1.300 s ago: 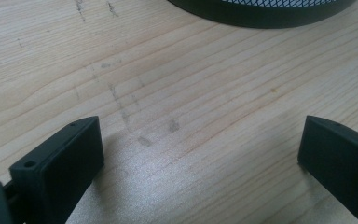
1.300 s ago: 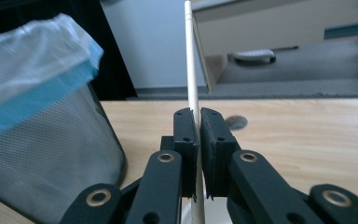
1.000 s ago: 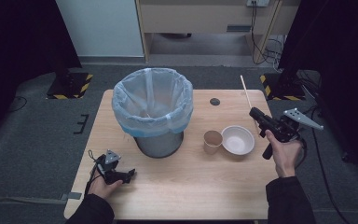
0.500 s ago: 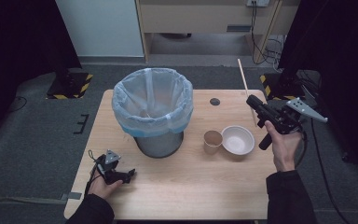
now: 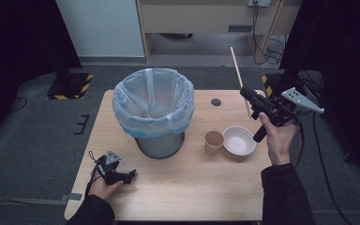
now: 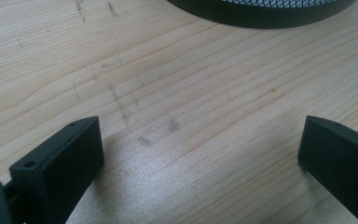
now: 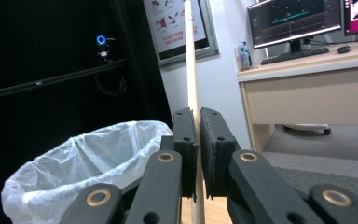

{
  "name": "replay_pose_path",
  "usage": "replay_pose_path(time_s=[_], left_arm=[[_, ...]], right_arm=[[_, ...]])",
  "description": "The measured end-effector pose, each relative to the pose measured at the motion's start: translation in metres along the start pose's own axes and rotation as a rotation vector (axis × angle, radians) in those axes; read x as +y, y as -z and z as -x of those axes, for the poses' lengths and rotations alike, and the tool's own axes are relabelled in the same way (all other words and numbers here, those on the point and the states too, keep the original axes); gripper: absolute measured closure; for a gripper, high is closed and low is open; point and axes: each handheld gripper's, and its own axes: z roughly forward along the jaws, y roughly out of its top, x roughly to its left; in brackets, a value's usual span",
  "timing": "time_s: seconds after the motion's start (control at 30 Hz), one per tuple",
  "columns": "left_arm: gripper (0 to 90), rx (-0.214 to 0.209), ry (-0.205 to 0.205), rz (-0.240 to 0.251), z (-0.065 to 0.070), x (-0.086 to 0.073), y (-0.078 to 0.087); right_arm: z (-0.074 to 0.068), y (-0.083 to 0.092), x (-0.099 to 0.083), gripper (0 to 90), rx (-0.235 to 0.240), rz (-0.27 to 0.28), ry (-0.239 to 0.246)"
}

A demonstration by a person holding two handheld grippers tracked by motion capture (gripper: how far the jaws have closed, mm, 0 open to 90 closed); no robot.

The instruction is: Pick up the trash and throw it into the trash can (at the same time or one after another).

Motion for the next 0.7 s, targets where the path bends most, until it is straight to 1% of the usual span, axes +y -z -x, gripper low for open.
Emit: replay_pose_path(time_s=[0.23, 0.43, 0.67, 0.7], left_arm=[[0.0, -0.001, -0.001, -0.002, 0.0, 0.0, 0.0], [0.0, 0.0, 0.0, -0.001, 0.0, 0.0, 0.0], [0.0, -0.001, -0.001, -0.002, 0.0, 0.0, 0.0], [0.0, -0.001, -0.001, -0.002, 0.0, 0.0, 0.0]], right_arm=[[-0.013, -0.011, 0.01, 85.8, 0.036, 0.017, 0.014], [-0.028, -0.025, 0.018, 85.7, 0.06, 0.023, 0.027], [-0.042, -0.039, 0.023, 85.8, 0.091, 0.021, 0.041], [-0.042, -0.039, 0.023, 85.8, 0.091, 0.021, 0.041]])
